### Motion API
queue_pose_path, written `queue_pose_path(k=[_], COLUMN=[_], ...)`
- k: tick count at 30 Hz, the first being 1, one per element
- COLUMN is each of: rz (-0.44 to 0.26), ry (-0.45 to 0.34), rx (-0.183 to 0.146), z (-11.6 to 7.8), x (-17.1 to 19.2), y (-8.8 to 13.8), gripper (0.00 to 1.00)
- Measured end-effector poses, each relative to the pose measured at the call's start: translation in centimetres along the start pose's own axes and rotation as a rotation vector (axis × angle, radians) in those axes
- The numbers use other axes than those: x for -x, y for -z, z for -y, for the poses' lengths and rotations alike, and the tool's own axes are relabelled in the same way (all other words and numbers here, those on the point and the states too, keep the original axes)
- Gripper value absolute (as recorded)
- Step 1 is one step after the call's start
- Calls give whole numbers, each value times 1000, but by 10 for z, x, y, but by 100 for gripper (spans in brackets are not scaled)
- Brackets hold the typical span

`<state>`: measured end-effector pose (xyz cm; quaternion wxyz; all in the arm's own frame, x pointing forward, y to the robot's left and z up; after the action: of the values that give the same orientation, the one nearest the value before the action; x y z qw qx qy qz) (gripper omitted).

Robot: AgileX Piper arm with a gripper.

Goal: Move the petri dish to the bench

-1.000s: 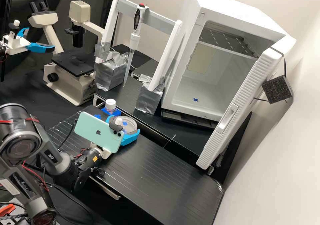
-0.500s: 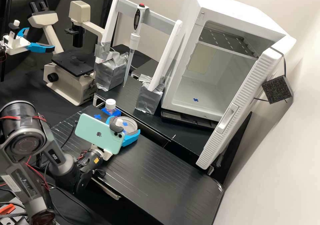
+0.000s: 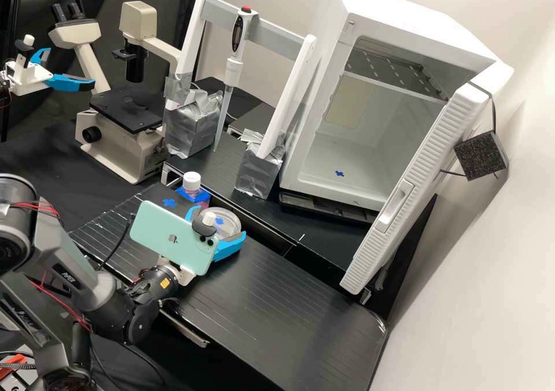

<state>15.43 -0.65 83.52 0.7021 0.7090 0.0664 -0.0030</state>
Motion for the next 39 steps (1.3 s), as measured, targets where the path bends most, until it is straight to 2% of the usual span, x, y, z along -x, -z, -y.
queue_pose_path(k=[8,11,12,31,35,37,39], rz=[1,8,11,4,-35,-65,-113], ry=[6,13,16,-6,-39,-55,-74], rx=[3,-6,-9,-1,-1,6,27], z=[1,2,2,-2,-6,-7,-8], x=[0,-1,-1,3,8,10,12], y=[0,-2,-3,0,12,19,29], gripper=[0,0,100,100,100,100,100])
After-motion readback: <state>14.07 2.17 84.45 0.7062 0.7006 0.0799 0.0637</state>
